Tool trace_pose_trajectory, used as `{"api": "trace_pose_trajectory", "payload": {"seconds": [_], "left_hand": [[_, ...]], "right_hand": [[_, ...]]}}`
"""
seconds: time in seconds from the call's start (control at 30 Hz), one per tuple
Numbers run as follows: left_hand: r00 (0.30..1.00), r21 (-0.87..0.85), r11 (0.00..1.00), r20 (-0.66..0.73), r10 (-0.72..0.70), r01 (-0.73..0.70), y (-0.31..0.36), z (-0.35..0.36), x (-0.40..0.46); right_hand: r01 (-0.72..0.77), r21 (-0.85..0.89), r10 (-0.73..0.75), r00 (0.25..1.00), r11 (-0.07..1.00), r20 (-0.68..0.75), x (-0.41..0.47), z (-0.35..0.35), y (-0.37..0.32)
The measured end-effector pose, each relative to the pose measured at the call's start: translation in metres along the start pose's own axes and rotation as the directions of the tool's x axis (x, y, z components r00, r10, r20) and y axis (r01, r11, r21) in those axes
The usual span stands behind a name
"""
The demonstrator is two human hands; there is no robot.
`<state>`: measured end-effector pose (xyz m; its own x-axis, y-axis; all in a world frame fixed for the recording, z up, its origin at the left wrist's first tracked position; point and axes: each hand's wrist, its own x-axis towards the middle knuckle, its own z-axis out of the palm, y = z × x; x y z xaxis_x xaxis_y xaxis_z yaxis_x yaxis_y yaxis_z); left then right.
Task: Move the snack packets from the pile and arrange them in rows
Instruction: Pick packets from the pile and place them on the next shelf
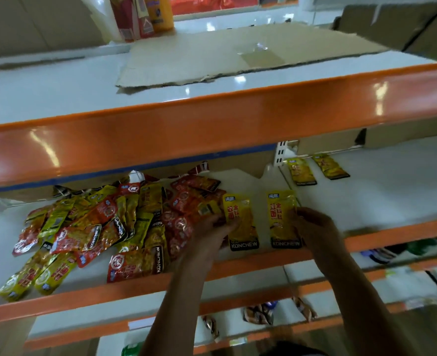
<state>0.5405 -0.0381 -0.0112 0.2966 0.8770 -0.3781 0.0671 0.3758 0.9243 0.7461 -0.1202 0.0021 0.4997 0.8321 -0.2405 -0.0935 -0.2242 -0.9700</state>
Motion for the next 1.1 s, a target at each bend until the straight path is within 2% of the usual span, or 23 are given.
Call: {"api": "trace_pose_trajectory", "payload": {"seconds": [0.27,0.37,0.5,0.67,0.77,0.87,1.1], "left_hand": [[0.999,0.001,1.0,0.044,0.024,-0.024,0.01,0.095,0.035],[0.999,-0.016,0.999,0.023,0.042,-0.041,0.013,0.134,0.049],[0.997,-0.063,0.996,-0.061,0.057,-0.061,0.016,0.187,0.065],[0.982,-0.138,0.988,-0.184,0.044,-0.07,0.015,0.241,0.076],[0.963,-0.149,0.987,-0.267,0.021,-0.063,0.016,0.262,0.084],[0.935,-0.096,0.993,-0.353,0.024,-0.062,0.017,0.272,0.09],[0.871,0.044,0.991,-0.473,0.131,-0.125,0.025,0.276,0.103]], "right_hand": [[0.01,-0.055,-0.014,0.997,0.998,-0.08,0.042,-0.088,-0.003],[0.014,-0.131,-0.022,0.998,0.991,-0.06,0.074,-0.126,-0.004],[0.04,-0.259,-0.036,0.999,0.965,0.021,0.119,-0.171,-0.007],[0.08,-0.313,-0.041,0.991,0.946,0.127,0.16,-0.207,-0.018],[0.069,-0.282,-0.025,0.987,0.957,0.158,0.18,-0.218,-0.021],[0.07,-0.264,-0.017,0.98,0.962,0.197,0.196,-0.227,-0.019],[0.038,-0.253,0.023,0.971,0.967,0.237,0.219,-0.229,-0.024]]}}
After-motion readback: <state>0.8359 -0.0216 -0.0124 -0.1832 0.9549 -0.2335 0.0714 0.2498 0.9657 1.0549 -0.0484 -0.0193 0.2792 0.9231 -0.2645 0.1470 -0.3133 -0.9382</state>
